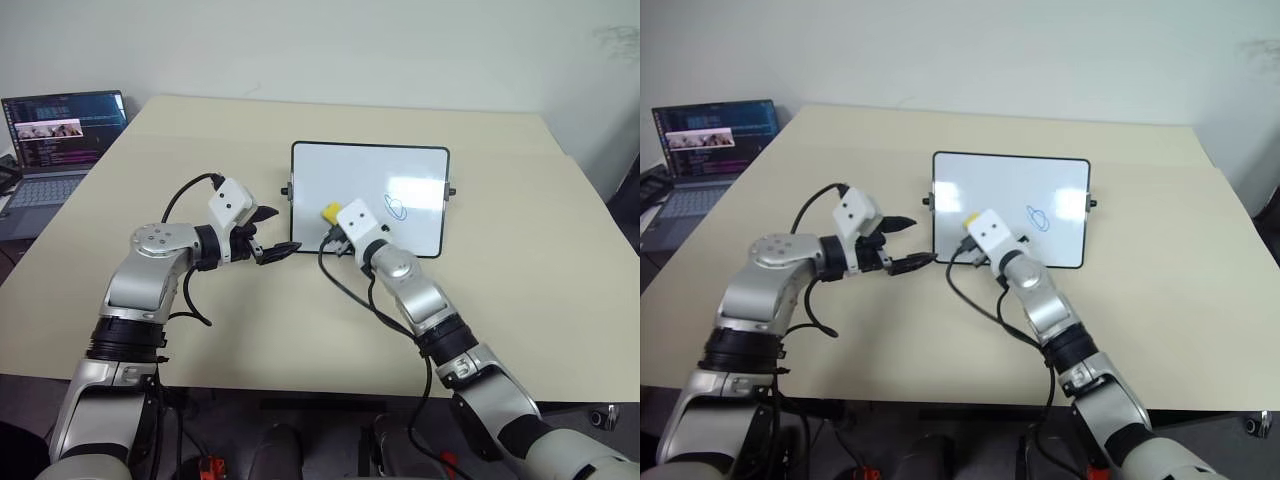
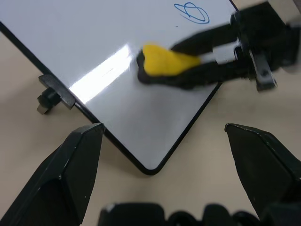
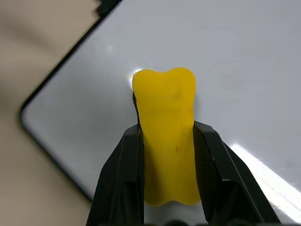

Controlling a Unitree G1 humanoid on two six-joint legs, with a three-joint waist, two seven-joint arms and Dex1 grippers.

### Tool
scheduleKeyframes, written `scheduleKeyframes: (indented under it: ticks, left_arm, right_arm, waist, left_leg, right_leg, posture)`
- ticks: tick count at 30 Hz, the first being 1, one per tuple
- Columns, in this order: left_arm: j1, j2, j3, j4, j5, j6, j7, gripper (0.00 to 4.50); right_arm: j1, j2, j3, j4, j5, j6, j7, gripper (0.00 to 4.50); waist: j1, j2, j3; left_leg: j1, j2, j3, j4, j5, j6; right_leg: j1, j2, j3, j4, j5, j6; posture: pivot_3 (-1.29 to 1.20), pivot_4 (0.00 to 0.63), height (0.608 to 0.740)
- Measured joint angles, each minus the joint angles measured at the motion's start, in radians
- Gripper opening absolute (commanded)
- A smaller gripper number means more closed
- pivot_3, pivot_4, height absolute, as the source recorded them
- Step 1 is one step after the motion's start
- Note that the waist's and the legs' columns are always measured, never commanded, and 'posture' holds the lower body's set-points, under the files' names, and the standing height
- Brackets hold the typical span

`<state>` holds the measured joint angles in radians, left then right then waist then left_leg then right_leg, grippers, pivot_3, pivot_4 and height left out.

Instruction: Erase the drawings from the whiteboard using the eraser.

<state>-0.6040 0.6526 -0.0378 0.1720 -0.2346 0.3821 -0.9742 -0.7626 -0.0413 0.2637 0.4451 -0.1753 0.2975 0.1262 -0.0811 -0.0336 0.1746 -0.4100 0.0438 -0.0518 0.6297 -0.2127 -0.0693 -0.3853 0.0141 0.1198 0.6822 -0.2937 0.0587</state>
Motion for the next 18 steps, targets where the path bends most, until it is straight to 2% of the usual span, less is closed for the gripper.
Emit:
scheduleKeyframes:
  ticks: [6,11,18]
  left_arm:
    - [-0.010,0.000,0.000,0.004,0.001,-0.002,0.000,4.50]
    - [-0.013,0.000,0.000,0.007,0.001,-0.003,-0.001,4.50]
    - [-0.018,0.000,0.000,0.018,0.003,-0.004,-0.002,4.50]
  right_arm:
    - [-0.018,-0.005,-0.035,0.029,0.002,-0.006,-0.064,1.07]
    - [-0.022,-0.027,-0.060,0.042,0.002,-0.006,-0.105,1.07]
    - [-0.014,-0.050,-0.086,0.033,0.004,-0.009,-0.113,1.05]
  waist:
    - [0.002,-0.001,-0.001]
    - [0.004,-0.001,-0.001]
    - [0.004,-0.002,-0.001]
  left_leg:
    - [0.002,0.000,-0.001,0.000,0.000,0.000]
    - [0.010,-0.001,-0.001,0.000,0.000,0.000]
    - [0.011,0.000,-0.001,0.000,0.000,0.000]
  right_leg:
    - [0.002,0.000,-0.001,0.000,0.000,0.000]
    - [0.012,-0.001,-0.001,-0.002,-0.002,0.003]
    - [0.013,0.000,0.000,-0.002,-0.003,0.004]
  posture:
    - [0.00,0.150,0.740]
    - [0.00,0.150,0.740]
    - [0.00,0.150,0.740]
